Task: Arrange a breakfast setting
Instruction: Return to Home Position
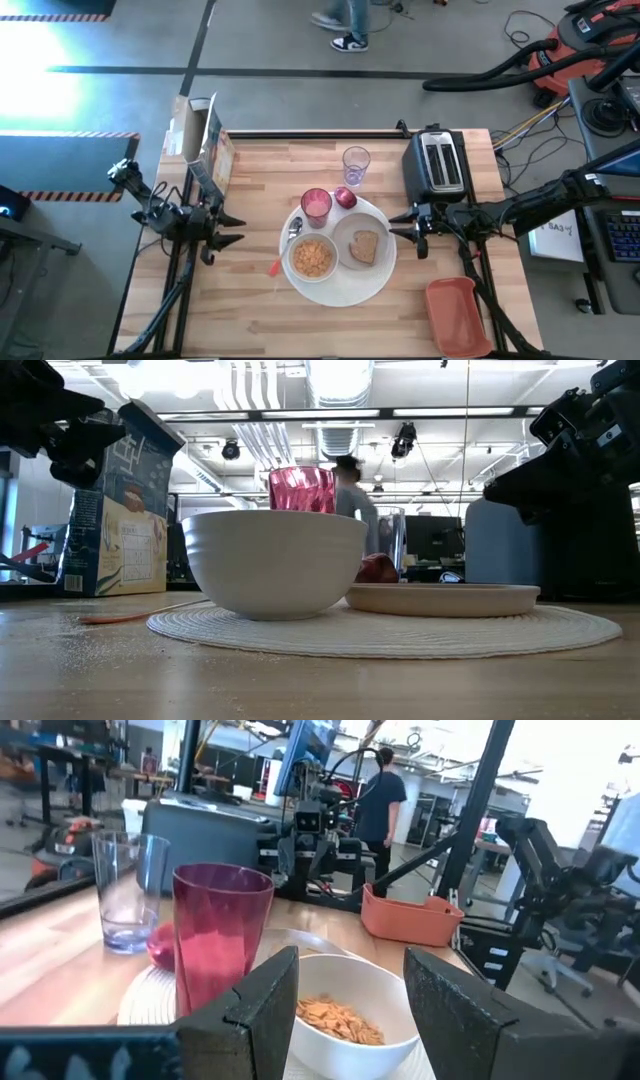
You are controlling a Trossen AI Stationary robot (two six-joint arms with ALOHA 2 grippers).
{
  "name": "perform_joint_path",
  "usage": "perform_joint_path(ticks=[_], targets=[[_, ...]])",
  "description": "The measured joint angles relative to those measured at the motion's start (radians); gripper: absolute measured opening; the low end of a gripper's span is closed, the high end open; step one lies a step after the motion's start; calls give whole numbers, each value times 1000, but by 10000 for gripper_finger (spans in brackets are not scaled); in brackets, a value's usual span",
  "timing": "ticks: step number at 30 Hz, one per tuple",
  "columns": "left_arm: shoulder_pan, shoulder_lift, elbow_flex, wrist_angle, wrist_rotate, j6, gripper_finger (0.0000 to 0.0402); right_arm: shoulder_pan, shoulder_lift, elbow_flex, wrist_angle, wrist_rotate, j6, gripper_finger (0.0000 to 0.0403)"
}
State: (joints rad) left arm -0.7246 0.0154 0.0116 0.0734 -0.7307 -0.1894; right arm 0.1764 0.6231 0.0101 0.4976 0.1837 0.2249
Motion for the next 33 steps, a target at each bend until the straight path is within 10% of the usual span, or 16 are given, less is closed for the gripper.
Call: perform_joint_path(ticks=[33], targets=[[0, 11, 8, 1, 1, -30, 167, 0, 0, 0, 1, -1, 0, 136]])
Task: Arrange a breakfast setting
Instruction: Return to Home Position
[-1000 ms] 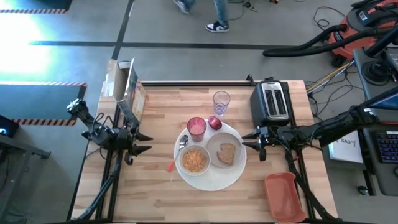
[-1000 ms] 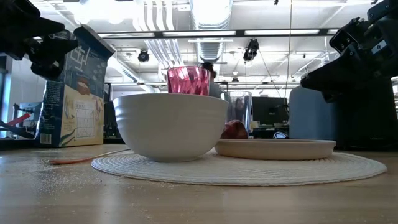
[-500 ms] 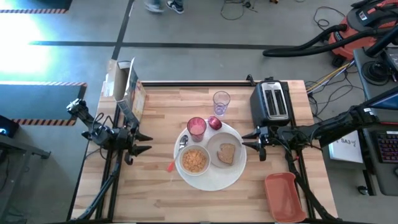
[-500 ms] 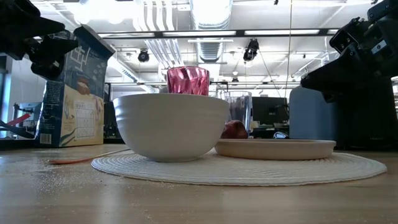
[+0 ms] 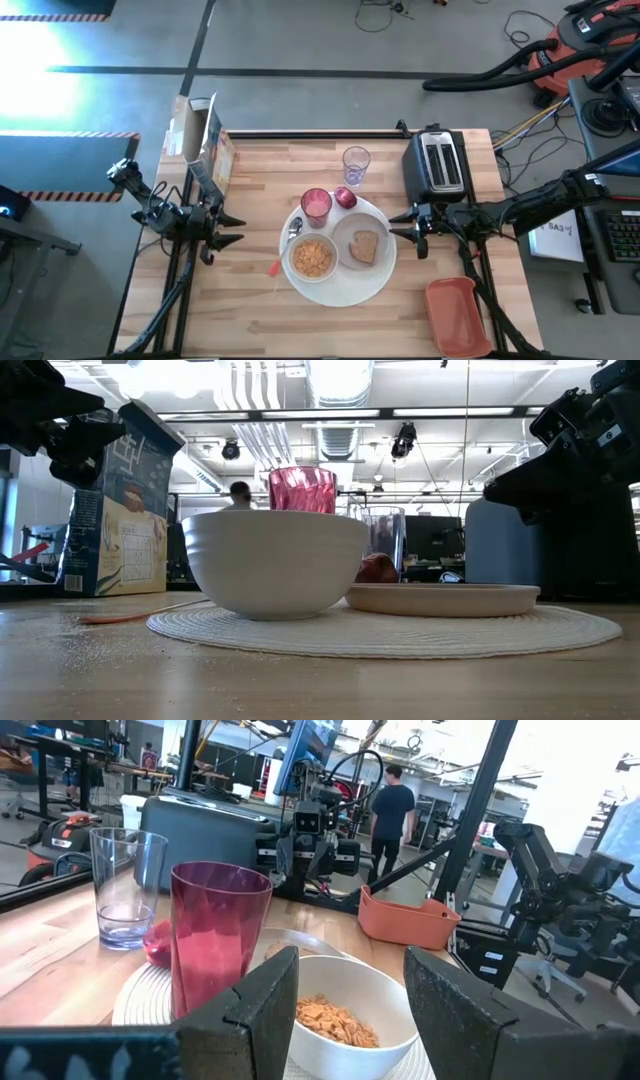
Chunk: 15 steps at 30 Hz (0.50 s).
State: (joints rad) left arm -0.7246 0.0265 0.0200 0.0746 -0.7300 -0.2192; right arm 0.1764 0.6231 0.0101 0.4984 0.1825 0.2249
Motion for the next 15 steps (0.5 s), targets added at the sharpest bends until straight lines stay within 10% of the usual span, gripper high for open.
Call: perform_joint_path(ticks=[15], targets=[[0, 0, 0, -1, 0, 0, 167, 0, 0, 0, 0, 0, 0, 139]])
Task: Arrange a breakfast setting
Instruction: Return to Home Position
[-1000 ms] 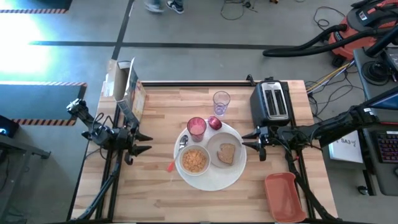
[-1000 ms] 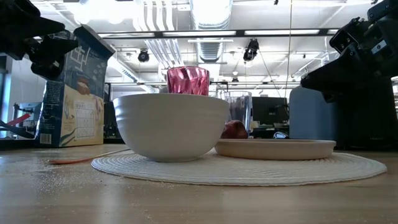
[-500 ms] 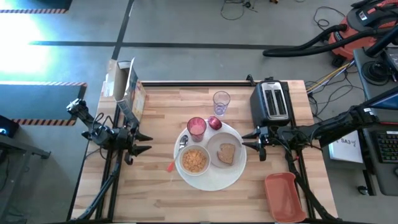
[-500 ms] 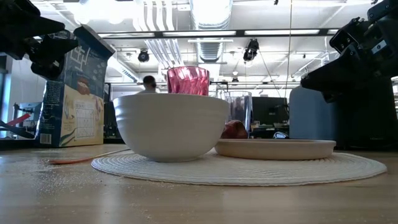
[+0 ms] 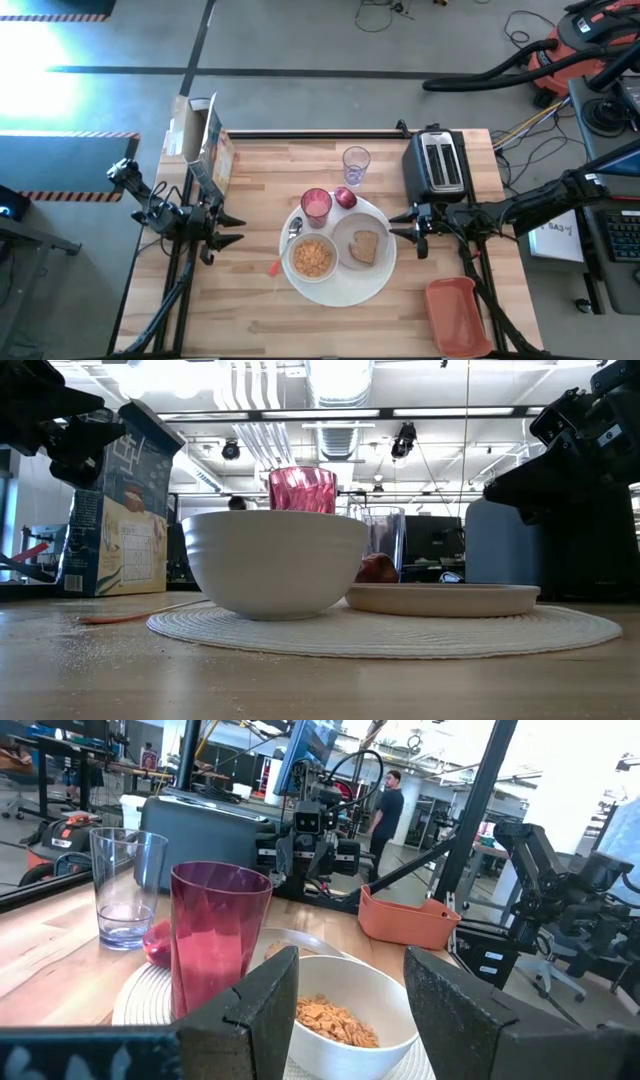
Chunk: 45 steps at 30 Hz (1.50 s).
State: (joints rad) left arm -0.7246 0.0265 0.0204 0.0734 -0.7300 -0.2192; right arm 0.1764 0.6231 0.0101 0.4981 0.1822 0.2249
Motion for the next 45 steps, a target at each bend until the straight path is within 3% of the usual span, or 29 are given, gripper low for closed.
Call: perform_joint_path(ticks=[45], targets=[[0, 0, 1, 1, 0, 0, 167, 0, 0, 0, 0, 0, 0, 129]])
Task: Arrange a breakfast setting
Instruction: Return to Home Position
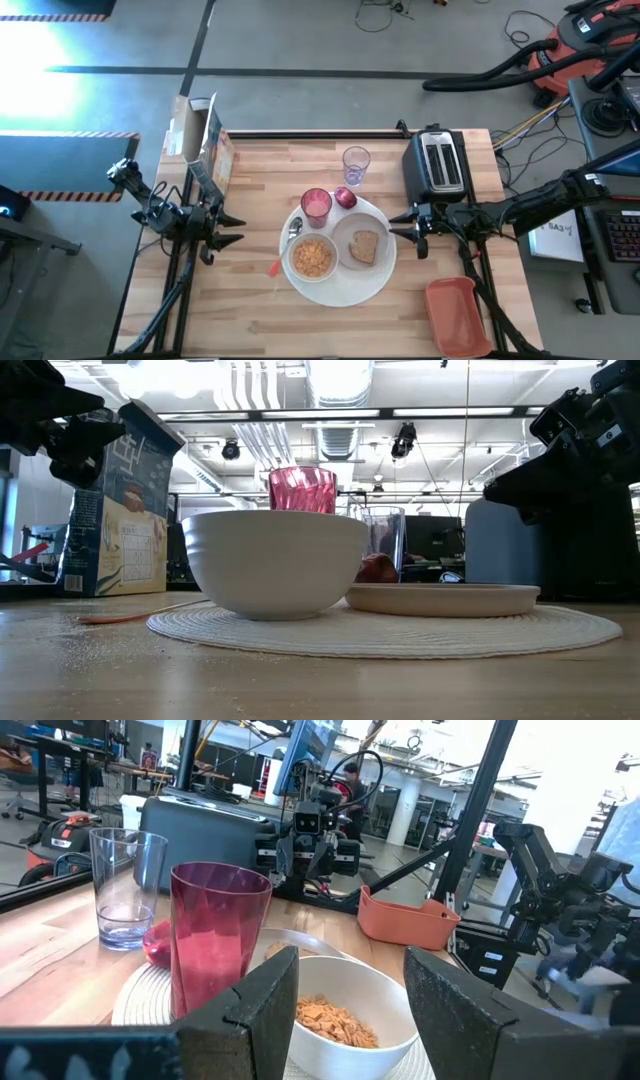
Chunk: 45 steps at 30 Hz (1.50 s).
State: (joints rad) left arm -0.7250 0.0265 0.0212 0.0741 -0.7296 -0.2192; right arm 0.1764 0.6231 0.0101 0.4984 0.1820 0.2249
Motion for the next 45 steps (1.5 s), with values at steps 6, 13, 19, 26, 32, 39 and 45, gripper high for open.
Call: perform_joint_path(ticks=[6, 13, 19, 26, 32, 39, 45], targets=[[0, 0, 0, -1, 0, 0, 167, 0, 0, 0, 0, 0, 0, 131], [0, 0, 0, -1, 0, 0, 167, 0, 0, 0, 0, 0, 0, 137], [0, 0, 0, -1, 0, 0, 167, 0, 0, 0, 0, 0, 0, 131], [0, 0, 0, -1, 0, 0, 167, 0, 0, 0, 0, 0, 0, 129], [0, 0, 0, -1, 0, 0, 167, 0, 0, 0, 0, 0, 0, 136], [0, 0, 0, -1, 0, 0, 167, 0, 0, 0, 0, 0, 0, 132], [0, 0, 0, -1, 0, 0, 167, 0, 0, 0, 0, 0, 0, 128]])
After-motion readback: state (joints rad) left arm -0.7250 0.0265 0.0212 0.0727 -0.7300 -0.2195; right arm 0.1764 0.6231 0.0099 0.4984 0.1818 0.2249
